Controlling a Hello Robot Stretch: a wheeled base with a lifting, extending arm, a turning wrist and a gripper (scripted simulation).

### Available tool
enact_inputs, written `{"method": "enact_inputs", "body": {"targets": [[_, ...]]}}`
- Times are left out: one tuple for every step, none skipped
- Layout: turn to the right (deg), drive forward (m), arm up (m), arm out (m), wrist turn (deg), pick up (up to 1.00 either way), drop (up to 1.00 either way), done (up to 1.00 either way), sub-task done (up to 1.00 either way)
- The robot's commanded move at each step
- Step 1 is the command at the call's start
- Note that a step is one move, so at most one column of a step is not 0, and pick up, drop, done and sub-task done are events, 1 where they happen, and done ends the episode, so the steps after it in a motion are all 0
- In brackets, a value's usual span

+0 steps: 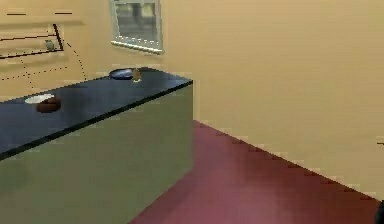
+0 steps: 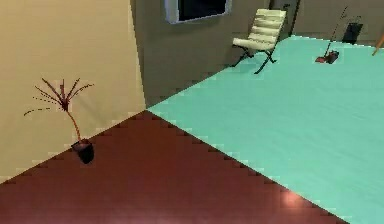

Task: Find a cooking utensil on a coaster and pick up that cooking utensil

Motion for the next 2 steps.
{"method": "enact_inputs", "body": {"targets": [[0.0, 0.6, 0.0, 0.0, 0.0, 0.0, 0.0, 0.0, 0.0], [45.0, 0.0, 0.0, 0.0, 0.0, 0.0, 0.0, 0.0, 0.0]]}}
